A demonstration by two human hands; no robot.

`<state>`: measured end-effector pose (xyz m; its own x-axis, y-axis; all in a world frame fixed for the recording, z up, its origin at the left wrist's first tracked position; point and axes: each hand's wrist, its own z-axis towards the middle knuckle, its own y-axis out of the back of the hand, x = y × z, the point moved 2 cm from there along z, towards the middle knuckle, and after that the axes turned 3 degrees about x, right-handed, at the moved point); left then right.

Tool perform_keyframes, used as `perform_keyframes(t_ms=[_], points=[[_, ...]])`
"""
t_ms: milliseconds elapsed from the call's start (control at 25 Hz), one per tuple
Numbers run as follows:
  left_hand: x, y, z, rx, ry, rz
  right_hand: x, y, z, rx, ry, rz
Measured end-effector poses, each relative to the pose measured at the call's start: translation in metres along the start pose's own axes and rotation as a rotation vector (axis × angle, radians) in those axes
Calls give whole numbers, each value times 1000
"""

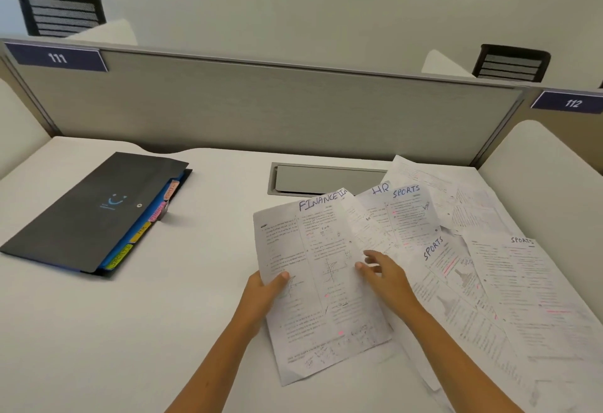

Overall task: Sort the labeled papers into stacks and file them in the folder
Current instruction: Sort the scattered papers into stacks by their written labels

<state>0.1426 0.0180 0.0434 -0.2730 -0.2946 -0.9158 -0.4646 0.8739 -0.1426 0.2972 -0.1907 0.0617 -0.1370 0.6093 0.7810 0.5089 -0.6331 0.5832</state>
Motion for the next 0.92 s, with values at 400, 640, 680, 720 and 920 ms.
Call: perform_keyframes(t_ms=[400, 640, 680, 720, 920], points=[[-47, 150, -4, -432, -226, 293, 67, -126, -4, 79, -119, 308], [-55, 296, 33, -547, -218, 1425, 115, -205, 2, -57, -171, 294], [-51, 311, 38, -490, -149, 1487, 124, -215, 4, -85, -163, 278], [-46, 324, 43, -453, -106, 1512, 133, -225, 6, -116, -149, 258], [-31, 360, 48, -498, -81, 1478, 161, -262, 23, -238, -95, 138]])
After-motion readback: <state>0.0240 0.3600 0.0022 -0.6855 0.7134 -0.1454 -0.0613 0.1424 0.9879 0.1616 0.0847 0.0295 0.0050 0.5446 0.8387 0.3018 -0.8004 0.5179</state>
